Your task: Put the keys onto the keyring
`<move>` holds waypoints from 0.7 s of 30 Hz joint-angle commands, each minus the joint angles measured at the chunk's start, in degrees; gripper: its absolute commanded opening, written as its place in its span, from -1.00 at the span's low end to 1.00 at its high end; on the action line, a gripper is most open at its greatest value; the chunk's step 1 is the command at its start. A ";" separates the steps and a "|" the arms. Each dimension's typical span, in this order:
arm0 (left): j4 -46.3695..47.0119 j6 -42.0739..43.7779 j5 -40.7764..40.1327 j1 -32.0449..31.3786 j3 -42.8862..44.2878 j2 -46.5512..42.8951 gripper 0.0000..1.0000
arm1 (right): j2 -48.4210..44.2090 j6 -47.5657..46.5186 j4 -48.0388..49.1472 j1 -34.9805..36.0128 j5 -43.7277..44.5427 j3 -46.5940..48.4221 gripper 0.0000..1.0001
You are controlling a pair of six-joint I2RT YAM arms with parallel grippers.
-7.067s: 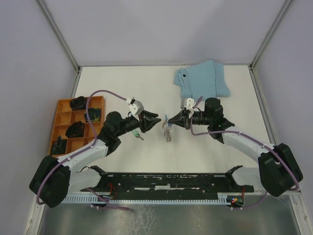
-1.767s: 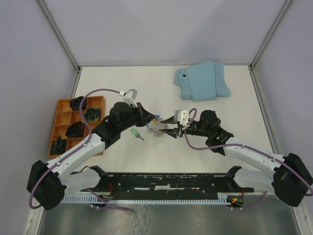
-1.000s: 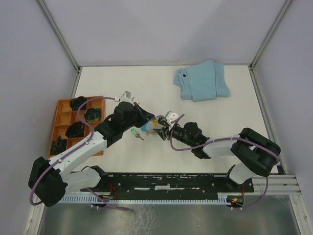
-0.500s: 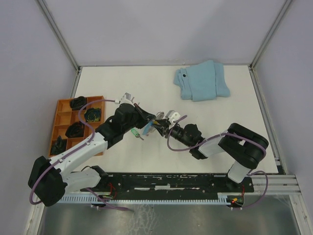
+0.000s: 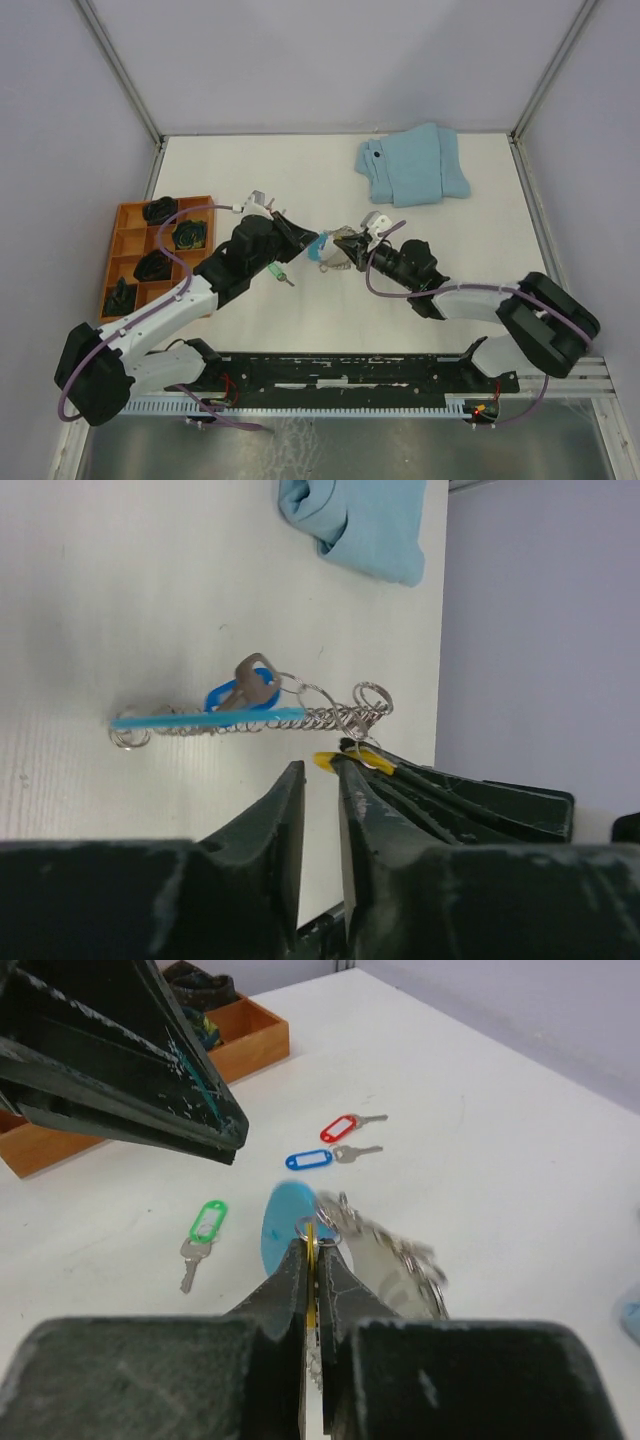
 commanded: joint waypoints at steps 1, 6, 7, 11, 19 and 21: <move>6.72 8.14 -3.15 0.07 -0.54 -3.03 -0.39 | -11.40 -6.40 -24.24 -2.25 -7.88 5.66 -0.99; 13.94 21.28 -0.43 0.24 -2.94 -4.97 -0.18 | -17.69 -14.26 -46.55 -4.27 -13.51 12.42 -0.99; 16.50 25.38 0.81 0.24 -3.78 -5.46 -0.18 | -18.40 -15.65 -50.10 -4.53 -14.17 13.73 -0.99; 26.48 38.34 9.19 0.25 -6.67 -6.09 -0.16 | -20.41 -21.61 -62.54 -5.72 -15.63 19.16 -0.99; 38.45 54.37 29.02 0.16 -11.04 -3.17 -0.11 | -19.99 -25.57 -74.88 -6.36 -18.62 26.15 -0.99; 41.07 54.69 31.26 0.11 -12.75 -3.09 -0.10 | -19.91 -25.45 -75.22 -6.34 -18.67 26.48 -0.99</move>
